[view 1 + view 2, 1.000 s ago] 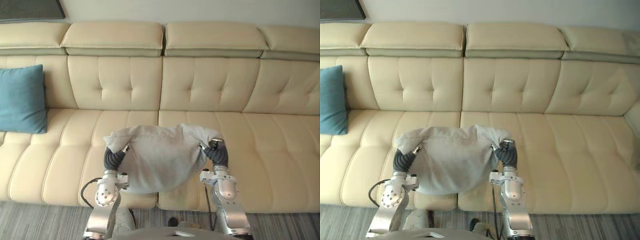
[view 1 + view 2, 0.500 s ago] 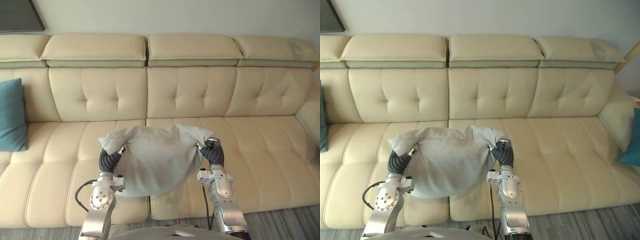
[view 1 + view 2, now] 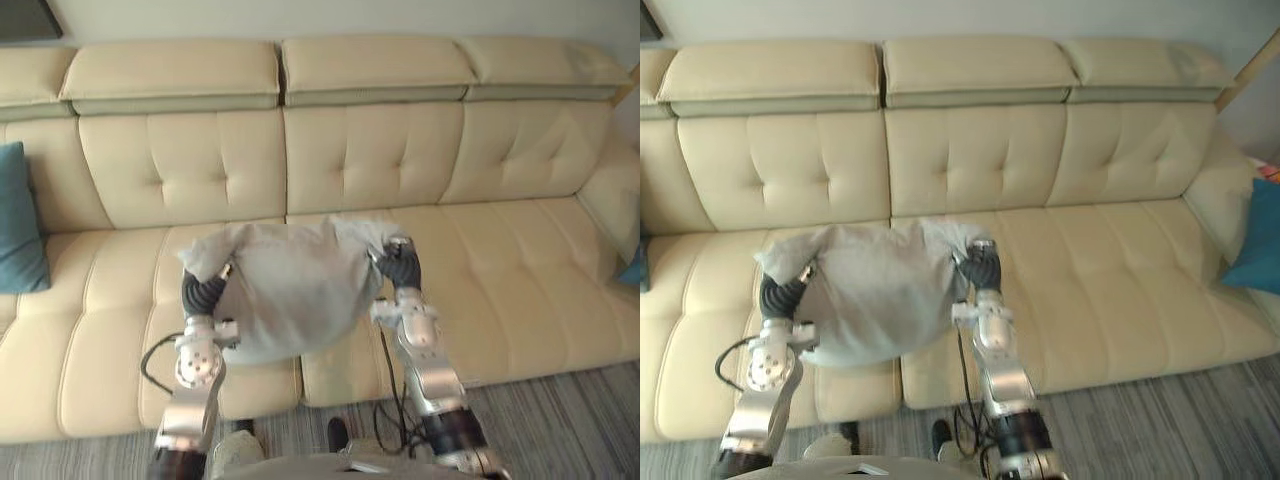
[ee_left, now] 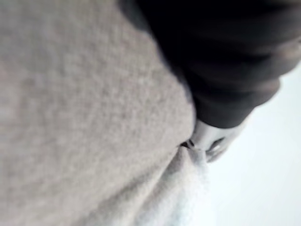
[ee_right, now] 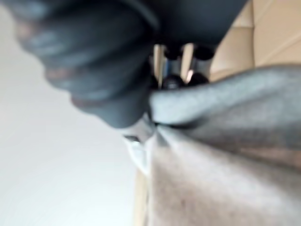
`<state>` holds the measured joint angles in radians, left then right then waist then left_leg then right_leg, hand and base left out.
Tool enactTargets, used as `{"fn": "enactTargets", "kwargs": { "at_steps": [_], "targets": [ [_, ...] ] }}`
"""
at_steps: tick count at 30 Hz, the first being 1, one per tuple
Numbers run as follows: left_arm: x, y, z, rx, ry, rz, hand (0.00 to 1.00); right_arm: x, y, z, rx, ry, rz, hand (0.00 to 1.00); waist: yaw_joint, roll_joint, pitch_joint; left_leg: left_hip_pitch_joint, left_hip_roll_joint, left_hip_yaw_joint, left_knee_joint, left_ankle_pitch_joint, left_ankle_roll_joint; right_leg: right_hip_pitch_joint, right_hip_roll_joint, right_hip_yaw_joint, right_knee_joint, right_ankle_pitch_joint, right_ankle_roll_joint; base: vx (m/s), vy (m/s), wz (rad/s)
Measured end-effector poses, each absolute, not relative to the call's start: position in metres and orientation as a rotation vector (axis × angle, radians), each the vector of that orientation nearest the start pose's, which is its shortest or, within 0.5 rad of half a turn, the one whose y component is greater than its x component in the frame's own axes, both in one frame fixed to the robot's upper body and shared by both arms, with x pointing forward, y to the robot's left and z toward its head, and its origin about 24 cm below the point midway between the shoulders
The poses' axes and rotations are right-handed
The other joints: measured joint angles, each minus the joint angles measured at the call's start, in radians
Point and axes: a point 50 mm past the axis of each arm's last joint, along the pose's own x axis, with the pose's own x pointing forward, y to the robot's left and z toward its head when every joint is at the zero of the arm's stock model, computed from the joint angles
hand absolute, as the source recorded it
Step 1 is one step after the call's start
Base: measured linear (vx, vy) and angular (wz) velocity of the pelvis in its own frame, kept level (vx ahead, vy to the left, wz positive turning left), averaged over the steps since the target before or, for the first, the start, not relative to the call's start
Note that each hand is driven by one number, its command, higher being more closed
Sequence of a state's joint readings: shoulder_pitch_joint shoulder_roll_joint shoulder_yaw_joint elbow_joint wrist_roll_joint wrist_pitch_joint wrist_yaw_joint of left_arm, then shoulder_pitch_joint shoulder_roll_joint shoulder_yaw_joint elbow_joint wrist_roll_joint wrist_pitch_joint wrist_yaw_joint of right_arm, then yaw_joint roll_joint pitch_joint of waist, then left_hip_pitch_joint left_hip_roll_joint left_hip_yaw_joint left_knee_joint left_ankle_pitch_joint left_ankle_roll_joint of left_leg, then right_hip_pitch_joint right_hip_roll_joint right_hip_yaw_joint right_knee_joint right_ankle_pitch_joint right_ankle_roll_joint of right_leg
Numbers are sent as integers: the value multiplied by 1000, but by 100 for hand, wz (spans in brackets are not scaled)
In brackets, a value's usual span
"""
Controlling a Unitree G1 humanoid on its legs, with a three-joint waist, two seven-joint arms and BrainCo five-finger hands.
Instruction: Pick up cushions and gather them together orderly.
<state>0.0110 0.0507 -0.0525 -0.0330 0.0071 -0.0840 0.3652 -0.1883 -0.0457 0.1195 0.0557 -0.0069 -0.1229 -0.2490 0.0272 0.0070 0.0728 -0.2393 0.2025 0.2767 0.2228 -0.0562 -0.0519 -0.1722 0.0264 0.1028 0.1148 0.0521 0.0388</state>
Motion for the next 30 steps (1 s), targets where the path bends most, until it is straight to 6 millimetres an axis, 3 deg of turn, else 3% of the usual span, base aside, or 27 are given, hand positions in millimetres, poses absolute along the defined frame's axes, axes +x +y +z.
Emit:
{"fn": "enactTargets", "kwargs": {
  "at_steps": [1,4,6,9,10,13,18,20,24,30],
  "targets": [
    [254,164,60,36,-132,318,100,290,-124,96,-23,-280,-82,100,4,1,6,-25,2,-3,20,-1,2,-14,-1,-1,0,0,0,-204,-3,0],
    [279,164,94,31,-261,346,100,308,-116,140,3,-430,-102,100,30,13,35,-164,25,-12,119,-28,12,-102,1,-13,2,-4,1,-253,-23,-5],
    [297,165,121,23,-351,370,100,316,-112,169,23,-521,-125,100,32,27,57,-259,32,-36,171,-27,11,-167,-1,-59,21,-24,2,-297,-51,17],
    [317,158,149,3,-421,360,100,323,-119,192,52,-583,-193,100,29,28,80,-322,27,-52,178,-18,3,-233,-13,-99,66,-38,-10,-219,-17,39],
    [329,153,163,-15,-449,349,100,326,-125,209,55,-626,-233,100,30,34,97,-355,29,-61,205,-16,6,-264,-16,-119,95,-41,-5,-163,8,35],
    [345,146,191,-27,-502,329,100,329,-128,243,50,-728,-279,100,25,33,138,-395,-5,-72,149,49,18,-348,-41,-135,173,-58,3,-141,18,30],
    [359,146,231,16,-593,311,100,328,-131,285,79,-839,-339,100,26,28,197,-451,-15,-50,92,129,32,-440,-60,-141,197,-50,5,-80,-16,14],
    [363,144,262,20,-665,311,100,325,-134,304,119,-890,-379,100,26,23,223,-508,-13,-48,88,150,37,-511,-59,-141,227,-45,10,-60,-63,-2],
    [359,137,307,-15,-788,306,100,320,-140,332,178,-958,-439,100,21,20,267,-583,-10,-37,84,179,49,-606,-57,-134,256,-42,9,-7,-49,-6],
    [349,135,351,-63,-912,316,100,308,-141,361,197,-1061,-483,100,11,18,281,-666,2,-27,89,179,48,-698,-49,-122,267,-41,8,43,-43,-8]
  ]
}}
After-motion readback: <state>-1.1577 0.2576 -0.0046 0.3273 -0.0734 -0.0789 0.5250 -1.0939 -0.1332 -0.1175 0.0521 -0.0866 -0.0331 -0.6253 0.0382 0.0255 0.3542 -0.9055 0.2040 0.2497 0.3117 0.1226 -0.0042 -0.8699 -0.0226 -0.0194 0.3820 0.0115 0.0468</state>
